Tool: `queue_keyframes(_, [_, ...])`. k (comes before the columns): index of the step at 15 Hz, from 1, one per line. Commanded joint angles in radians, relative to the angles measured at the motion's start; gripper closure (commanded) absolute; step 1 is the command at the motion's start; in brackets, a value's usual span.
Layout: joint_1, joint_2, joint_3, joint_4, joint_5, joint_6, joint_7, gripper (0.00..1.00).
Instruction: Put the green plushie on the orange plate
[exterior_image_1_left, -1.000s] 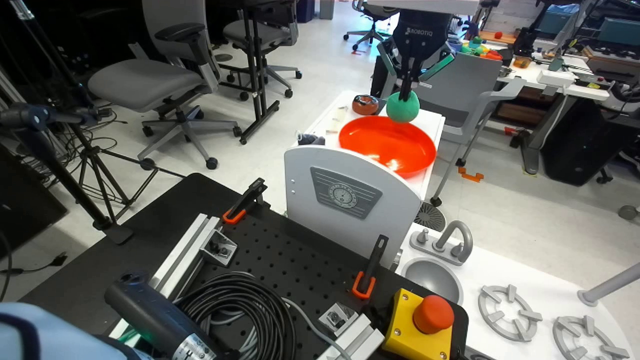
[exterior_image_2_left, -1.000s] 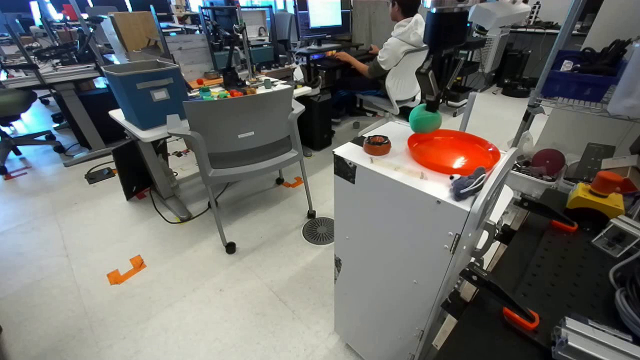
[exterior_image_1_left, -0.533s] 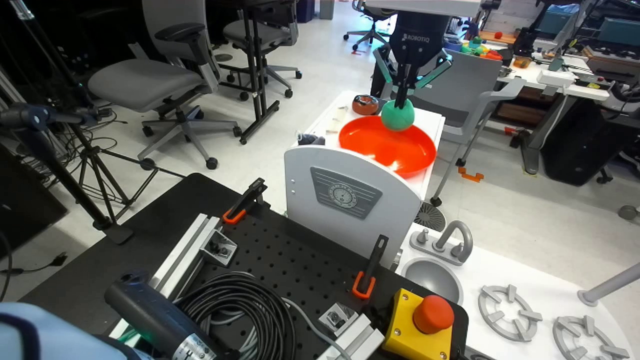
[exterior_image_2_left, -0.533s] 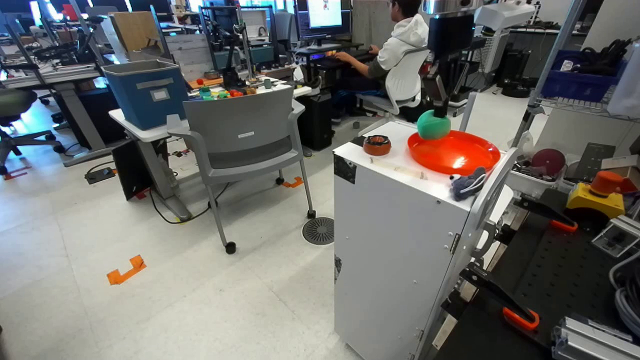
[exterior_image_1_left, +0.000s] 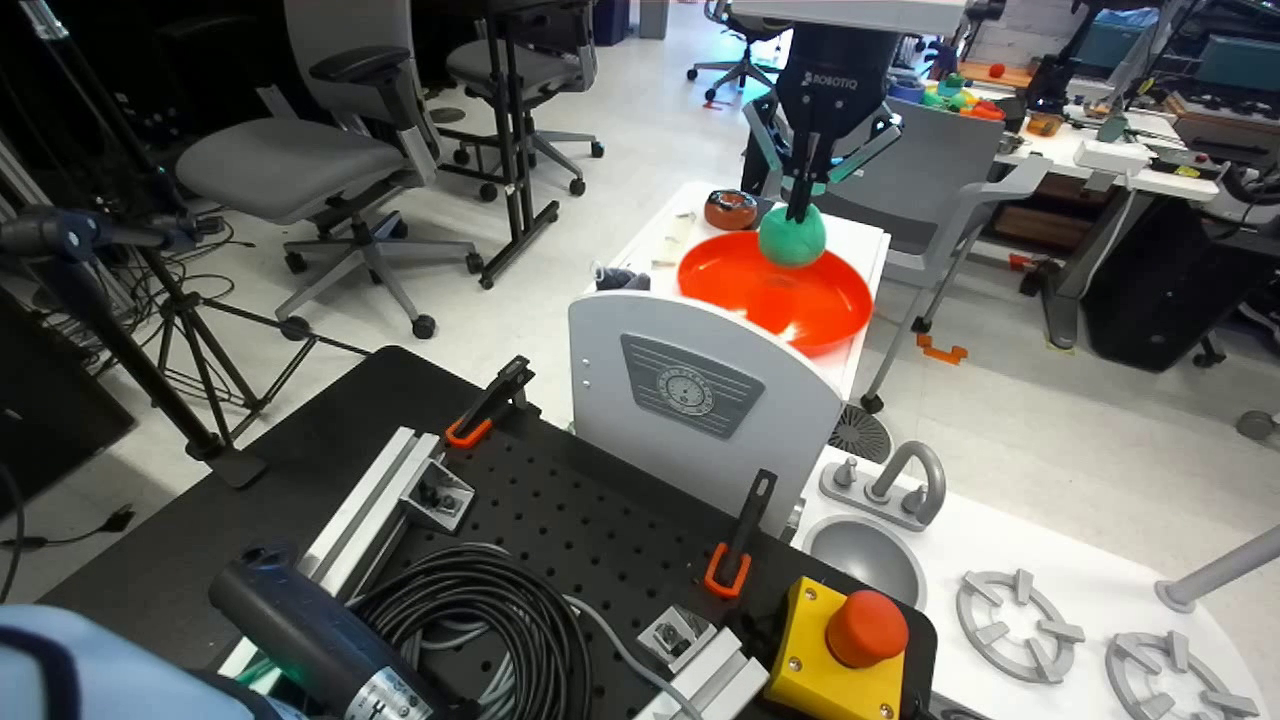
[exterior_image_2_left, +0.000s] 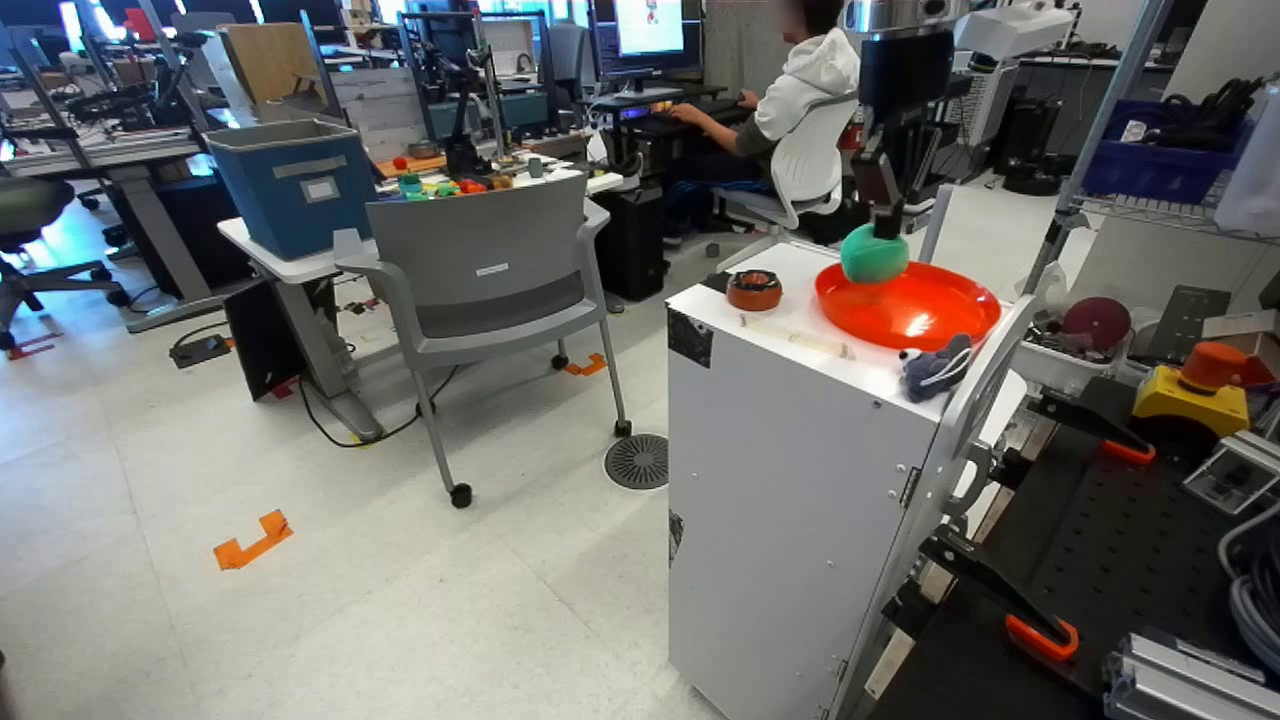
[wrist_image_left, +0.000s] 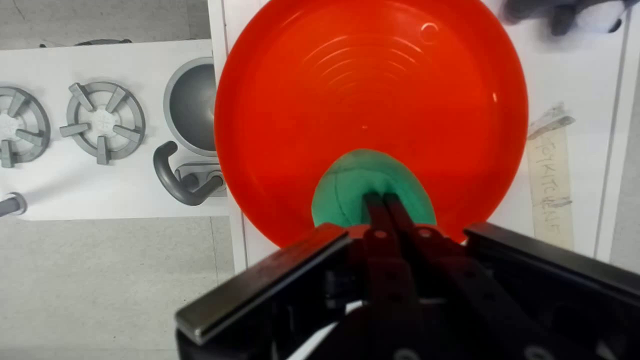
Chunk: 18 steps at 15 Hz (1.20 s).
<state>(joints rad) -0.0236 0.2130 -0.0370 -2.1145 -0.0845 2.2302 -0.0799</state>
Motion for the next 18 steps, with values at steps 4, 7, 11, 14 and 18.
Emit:
queue_keyframes(4, [-0.003,0.0,0.004,0.002,-0.016,-0.013,-0.013,0.76])
queue_keyframes(7, [-0.003,0.001,0.004,0.002,-0.022,-0.013,-0.015,0.34])
queue_keyframes(11, [-0.002,0.001,0.003,0.001,-0.026,-0.011,-0.009,0.18])
queue_keyframes(14, [-0.002,-0.001,0.002,-0.003,-0.027,0.002,-0.001,0.18])
queue_keyframes(18, [0.0,-0.001,0.001,-0.004,-0.032,0.007,0.017,0.03])
